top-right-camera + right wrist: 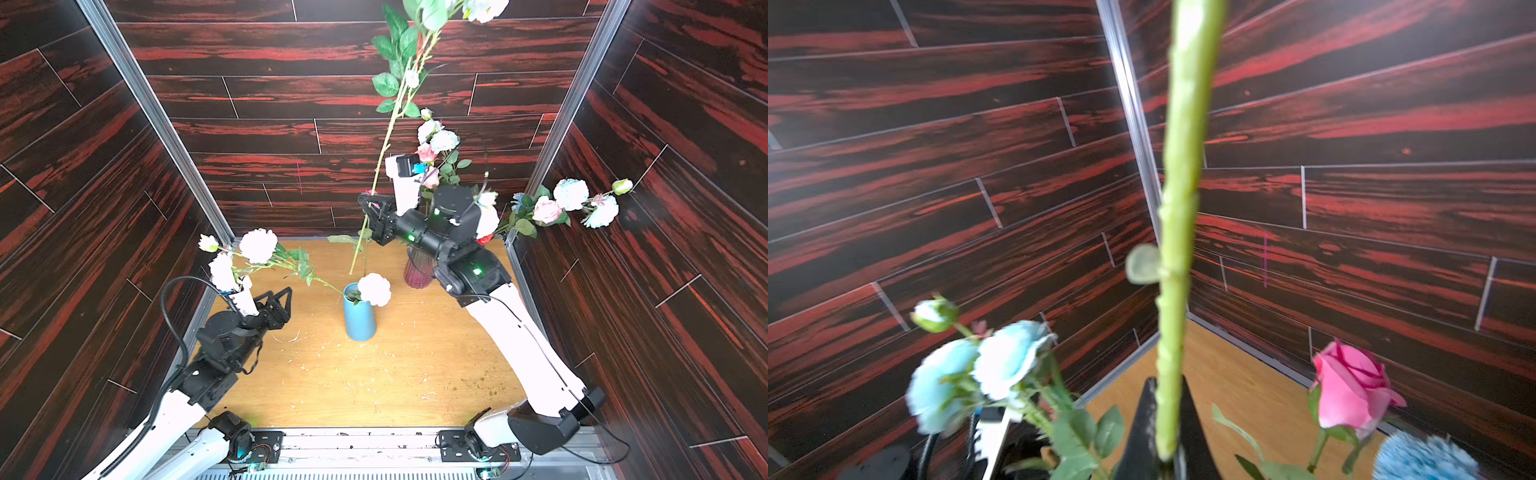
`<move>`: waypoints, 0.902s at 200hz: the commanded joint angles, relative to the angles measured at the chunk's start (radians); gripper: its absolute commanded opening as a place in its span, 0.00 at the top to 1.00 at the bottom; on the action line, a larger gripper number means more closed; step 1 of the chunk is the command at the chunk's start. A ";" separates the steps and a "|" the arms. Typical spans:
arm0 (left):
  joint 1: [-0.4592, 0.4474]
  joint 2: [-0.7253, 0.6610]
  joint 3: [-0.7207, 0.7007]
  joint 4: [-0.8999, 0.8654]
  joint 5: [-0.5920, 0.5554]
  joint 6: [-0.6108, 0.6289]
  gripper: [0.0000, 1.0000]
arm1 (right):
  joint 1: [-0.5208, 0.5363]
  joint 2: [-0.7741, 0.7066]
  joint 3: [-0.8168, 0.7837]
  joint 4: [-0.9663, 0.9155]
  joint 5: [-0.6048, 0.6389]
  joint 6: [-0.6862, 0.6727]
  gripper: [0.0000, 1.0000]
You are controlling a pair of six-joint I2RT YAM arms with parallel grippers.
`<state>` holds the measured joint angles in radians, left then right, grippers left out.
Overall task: Pick out blue flowers from the vase
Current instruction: Place the flower at the center of the board.
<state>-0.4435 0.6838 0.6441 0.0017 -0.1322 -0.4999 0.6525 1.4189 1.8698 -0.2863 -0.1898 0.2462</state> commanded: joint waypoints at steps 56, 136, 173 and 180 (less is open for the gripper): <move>-0.003 -0.159 0.210 -0.275 0.308 -0.021 0.32 | 0.065 -0.023 -0.032 -0.156 -0.345 -0.001 1.00; -0.003 -0.216 0.331 -0.289 0.446 -0.089 0.12 | 0.188 0.016 -0.063 -0.202 -0.333 -0.064 1.00; -0.004 -0.247 0.362 -0.290 0.410 -0.094 0.10 | 0.292 0.072 0.011 -0.291 -0.299 -0.153 1.00; -0.003 -0.250 0.368 -0.289 0.401 -0.094 0.10 | 0.315 0.084 0.025 -0.305 -0.296 -0.170 1.00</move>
<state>-0.4435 0.4603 0.9672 -0.2825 0.2726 -0.5877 0.9005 1.4639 1.8343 -0.5251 -0.5026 0.1616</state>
